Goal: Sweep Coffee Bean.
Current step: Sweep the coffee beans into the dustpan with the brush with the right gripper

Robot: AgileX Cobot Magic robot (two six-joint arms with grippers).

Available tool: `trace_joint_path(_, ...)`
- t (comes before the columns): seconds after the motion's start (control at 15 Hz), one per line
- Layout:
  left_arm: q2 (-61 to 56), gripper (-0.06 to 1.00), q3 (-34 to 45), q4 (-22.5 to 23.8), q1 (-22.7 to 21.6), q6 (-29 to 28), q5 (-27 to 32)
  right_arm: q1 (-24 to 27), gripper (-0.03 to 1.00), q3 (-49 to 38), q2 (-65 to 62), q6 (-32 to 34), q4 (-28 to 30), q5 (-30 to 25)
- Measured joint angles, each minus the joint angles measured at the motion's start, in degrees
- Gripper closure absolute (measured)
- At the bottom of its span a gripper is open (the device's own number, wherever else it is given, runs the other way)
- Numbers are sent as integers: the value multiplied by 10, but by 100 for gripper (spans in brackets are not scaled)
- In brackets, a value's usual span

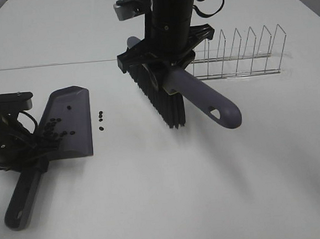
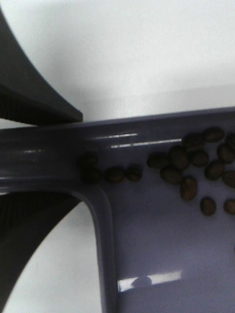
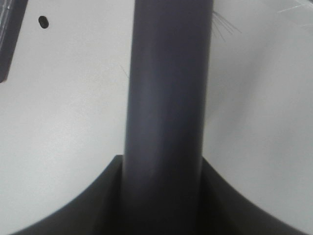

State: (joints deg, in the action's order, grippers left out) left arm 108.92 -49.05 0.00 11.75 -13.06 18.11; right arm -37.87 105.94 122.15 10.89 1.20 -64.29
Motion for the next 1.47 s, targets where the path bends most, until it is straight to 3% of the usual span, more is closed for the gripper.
trace_joint_path(0.13,0,56,0,61,0,-61,3,0,61,-1,19,0,-5,11)
trace_joint_path(0.33,0,56,0,83,0,-79,3,-2,61,-1,46,0,-6,41)
trace_joint_path(0.53,9,56,-1,82,0,-80,3,-21,61,29,89,-1,-12,55)
trace_joint_path(0.87,9,56,-2,69,0,-74,3,-62,61,211,197,-5,-21,-22)
trace_joint_path(0.93,9,56,-2,67,0,-74,3,-69,61,281,236,-18,-61,-46)
trace_joint_path(1.2,9,56,-2,65,0,-74,3,-71,61,336,265,-53,-179,-53)
trace_joint_path(1.33,9,56,-2,65,0,-74,3,-73,61,362,265,-58,-186,-56)
trace_joint_path(1.47,9,56,-2,65,0,-74,3,-73,61,419,265,-56,-149,-60)
